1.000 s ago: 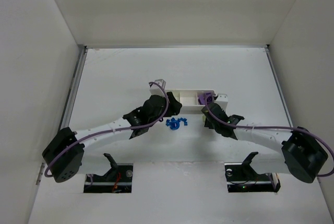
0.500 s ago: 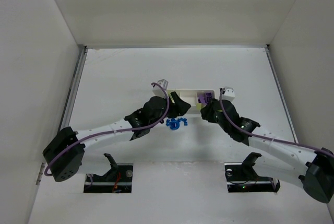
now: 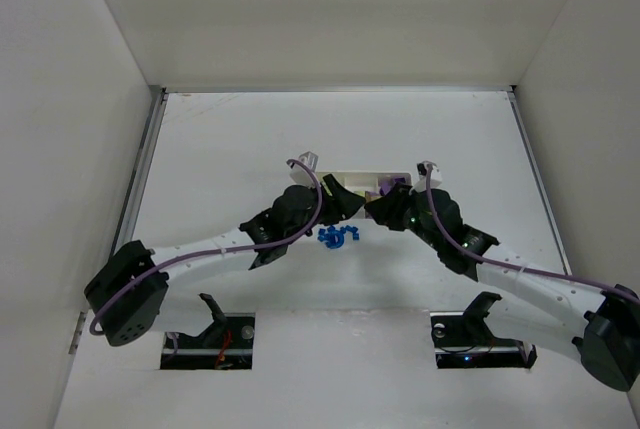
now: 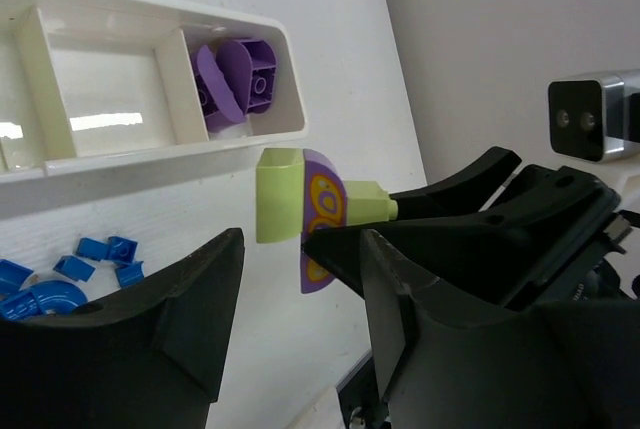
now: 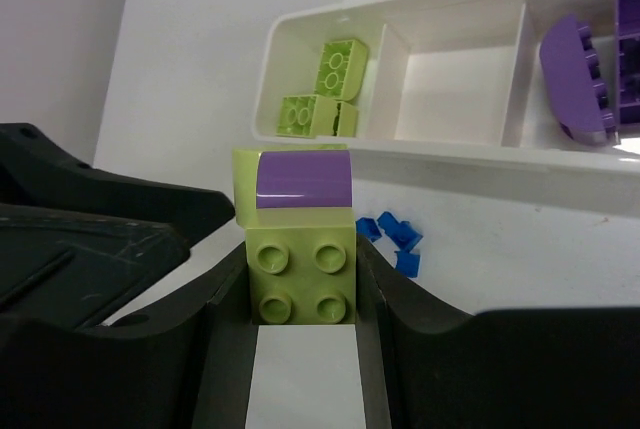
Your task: Sort the legos into containers by color
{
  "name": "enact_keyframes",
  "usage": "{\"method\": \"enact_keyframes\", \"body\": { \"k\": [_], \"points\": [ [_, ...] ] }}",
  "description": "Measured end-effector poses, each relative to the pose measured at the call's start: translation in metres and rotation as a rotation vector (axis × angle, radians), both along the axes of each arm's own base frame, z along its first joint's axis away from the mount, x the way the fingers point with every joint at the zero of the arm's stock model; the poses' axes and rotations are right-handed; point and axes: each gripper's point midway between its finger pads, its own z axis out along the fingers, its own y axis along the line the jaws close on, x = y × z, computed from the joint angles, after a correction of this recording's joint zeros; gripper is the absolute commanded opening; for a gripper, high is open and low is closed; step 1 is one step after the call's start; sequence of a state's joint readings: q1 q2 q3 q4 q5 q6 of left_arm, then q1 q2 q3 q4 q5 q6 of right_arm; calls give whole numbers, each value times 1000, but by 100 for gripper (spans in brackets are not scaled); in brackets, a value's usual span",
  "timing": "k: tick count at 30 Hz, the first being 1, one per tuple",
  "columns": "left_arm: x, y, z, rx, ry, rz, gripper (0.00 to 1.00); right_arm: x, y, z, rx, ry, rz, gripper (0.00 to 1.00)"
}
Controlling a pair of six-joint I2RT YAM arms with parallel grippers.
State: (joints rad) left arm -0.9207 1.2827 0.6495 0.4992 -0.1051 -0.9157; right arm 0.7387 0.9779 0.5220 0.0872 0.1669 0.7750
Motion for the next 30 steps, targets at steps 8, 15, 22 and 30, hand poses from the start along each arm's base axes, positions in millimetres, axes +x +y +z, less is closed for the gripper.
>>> {"method": "enact_keyframes", "body": {
  "k": [8, 15, 22, 30],
  "points": [
    [11, 5, -9, -3, 3, 28, 36, -4, 10, 8, 63, -3, 40, 29],
    [17, 3, -3, -34, -19, 35, 22, -8, 15, 5, 96, 13, 63, 29],
    [16, 5, -6, -47, -23, 37, 13, -7, 12, 3, 148, 26, 68, 29],
    [14, 0, 6, -95, -45, 9, 10, -11, 1, 16, 214, 9, 84, 29]
  ]
}}
